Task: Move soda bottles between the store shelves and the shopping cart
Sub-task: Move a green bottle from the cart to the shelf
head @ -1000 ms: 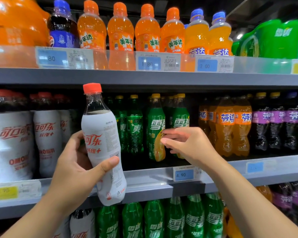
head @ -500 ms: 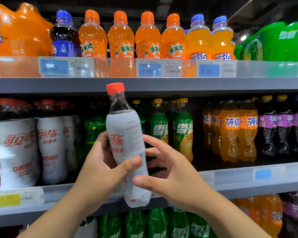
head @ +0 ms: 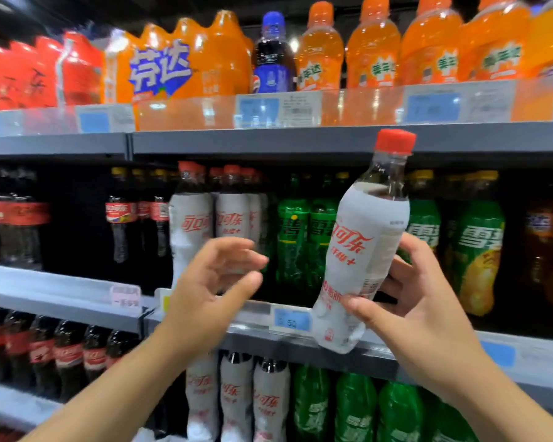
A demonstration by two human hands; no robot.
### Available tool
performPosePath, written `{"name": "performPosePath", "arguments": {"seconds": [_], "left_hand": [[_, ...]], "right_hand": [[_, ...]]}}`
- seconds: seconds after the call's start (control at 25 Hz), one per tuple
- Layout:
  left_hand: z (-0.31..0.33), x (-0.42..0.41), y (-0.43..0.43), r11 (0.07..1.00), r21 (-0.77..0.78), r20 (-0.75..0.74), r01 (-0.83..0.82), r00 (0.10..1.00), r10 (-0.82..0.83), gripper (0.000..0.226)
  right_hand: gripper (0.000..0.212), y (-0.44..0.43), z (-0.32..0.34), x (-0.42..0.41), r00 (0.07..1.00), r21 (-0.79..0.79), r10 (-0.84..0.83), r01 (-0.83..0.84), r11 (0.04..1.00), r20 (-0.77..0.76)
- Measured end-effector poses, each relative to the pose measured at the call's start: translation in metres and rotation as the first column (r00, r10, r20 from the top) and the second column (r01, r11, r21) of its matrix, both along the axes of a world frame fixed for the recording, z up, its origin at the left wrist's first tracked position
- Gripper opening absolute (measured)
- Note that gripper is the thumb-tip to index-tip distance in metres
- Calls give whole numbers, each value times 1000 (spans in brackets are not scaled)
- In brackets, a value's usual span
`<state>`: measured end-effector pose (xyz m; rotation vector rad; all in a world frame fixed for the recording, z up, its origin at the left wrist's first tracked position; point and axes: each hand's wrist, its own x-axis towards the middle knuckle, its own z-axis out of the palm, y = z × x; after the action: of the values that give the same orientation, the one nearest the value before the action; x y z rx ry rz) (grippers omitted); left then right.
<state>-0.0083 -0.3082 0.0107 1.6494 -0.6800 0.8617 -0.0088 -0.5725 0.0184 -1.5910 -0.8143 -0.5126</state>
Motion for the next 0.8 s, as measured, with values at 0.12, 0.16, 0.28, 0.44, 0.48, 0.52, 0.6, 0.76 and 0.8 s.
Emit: {"name": "performPosePath", "arguments": {"seconds": [0.12, 0.16, 0.28, 0.44, 0.48, 0.52, 0.6, 0.76, 0.8], "left_hand": [[2, 6, 55, 948, -27, 80, -317, 945, 318, 24], [5, 10, 71, 911, -7, 63, -413, 909, 413, 28], [11, 26, 100, 822, 111, -80, -559, 819, 568, 55], [16, 45, 114, 816, 323, -223, -480, 799, 558, 73], [18, 49, 117, 808, 369, -246, -460, 790, 562, 76], [19, 52, 120, 801, 398, -254, -446, 786, 564, 76], [19, 60, 128, 805, 413, -220, -426, 811, 543, 66], [19, 70, 147, 830, 436, -181, -348, 870, 459, 70], [18, 72, 151, 839, 437, -183, -324, 881, 436, 72]], "right_hand": [[77, 26, 3, 5, 997, 48, 67, -69, 996, 29], [76, 38, 2, 7, 997, 76, 71, -74, 994, 42], [77, 72, -6, 16, 998, 183, 42, -50, 982, 48], [74, 105, -5, 27, 1000, 222, -21, 17, 975, 17], [72, 111, -3, 28, 1000, 222, -26, 25, 975, -1], [71, 116, -1, 30, 999, 219, -39, 42, 975, -20], [69, 124, 4, 34, 995, 196, -86, 93, 976, -45], [67, 135, 10, 44, 982, 75, -166, 173, 982, -88], [66, 139, 9, 46, 980, 21, -169, 172, 985, -103]]}}
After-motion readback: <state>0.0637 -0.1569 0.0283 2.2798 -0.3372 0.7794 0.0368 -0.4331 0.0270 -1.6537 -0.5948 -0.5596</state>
